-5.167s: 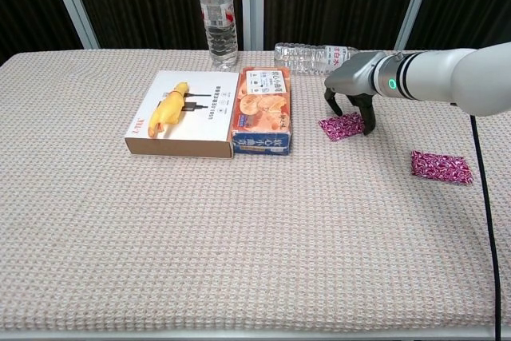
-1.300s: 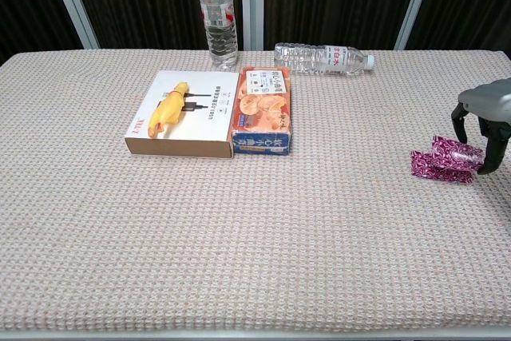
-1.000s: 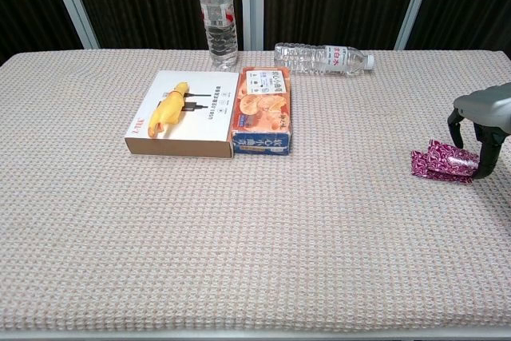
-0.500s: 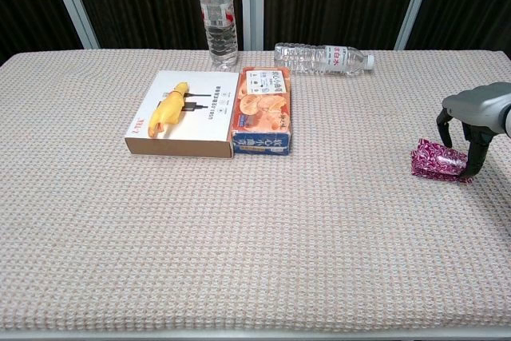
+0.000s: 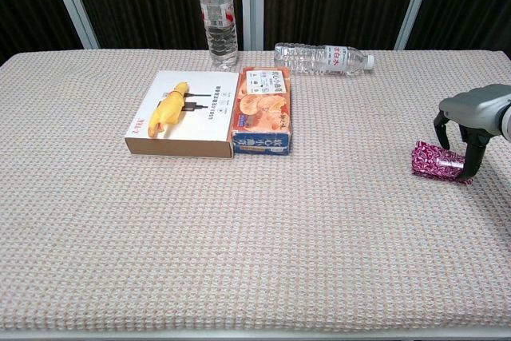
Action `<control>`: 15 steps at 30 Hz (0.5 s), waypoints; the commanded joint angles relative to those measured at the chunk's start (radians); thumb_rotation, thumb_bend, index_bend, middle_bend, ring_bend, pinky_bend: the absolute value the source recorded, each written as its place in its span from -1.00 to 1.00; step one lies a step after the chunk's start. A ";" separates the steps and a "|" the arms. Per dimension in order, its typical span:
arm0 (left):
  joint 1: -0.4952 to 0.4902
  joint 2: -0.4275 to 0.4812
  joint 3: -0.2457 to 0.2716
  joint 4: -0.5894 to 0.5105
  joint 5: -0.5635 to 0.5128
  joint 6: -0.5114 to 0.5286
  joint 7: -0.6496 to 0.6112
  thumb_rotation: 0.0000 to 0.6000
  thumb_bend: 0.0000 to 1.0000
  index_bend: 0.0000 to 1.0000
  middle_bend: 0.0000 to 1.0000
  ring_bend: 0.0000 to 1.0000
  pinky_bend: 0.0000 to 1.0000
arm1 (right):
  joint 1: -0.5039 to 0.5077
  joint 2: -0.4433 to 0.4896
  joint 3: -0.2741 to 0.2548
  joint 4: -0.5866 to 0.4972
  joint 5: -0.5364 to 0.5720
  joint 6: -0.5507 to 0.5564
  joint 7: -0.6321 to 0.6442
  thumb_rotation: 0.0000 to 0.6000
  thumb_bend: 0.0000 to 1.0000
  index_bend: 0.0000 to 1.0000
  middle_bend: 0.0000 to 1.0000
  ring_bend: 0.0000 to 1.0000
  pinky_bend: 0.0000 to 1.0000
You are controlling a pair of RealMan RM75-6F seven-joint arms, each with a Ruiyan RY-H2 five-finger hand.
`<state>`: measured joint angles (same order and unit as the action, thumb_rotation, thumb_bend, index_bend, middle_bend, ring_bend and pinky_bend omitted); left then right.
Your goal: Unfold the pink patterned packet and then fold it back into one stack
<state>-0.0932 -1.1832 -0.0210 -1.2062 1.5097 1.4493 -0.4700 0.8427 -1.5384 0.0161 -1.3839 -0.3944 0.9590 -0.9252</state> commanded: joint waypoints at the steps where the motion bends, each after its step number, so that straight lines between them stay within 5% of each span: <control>1: 0.000 0.001 0.000 0.000 -0.001 -0.001 0.000 1.00 -1.00 -0.58 -0.55 -0.81 -0.46 | 0.001 -0.003 -0.001 0.004 0.001 -0.004 -0.001 0.82 -1.00 -0.12 0.96 1.00 0.86; 15: 0.003 0.007 -0.003 -0.005 -0.002 0.004 -0.001 1.00 -1.00 -0.58 -0.55 -0.81 -0.46 | 0.006 -0.004 -0.002 0.002 0.000 -0.010 0.001 0.72 -1.00 -0.24 0.96 1.00 0.86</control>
<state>-0.0903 -1.1766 -0.0238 -1.2113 1.5074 1.4529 -0.4710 0.8485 -1.5426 0.0141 -1.3818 -0.3942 0.9492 -0.9244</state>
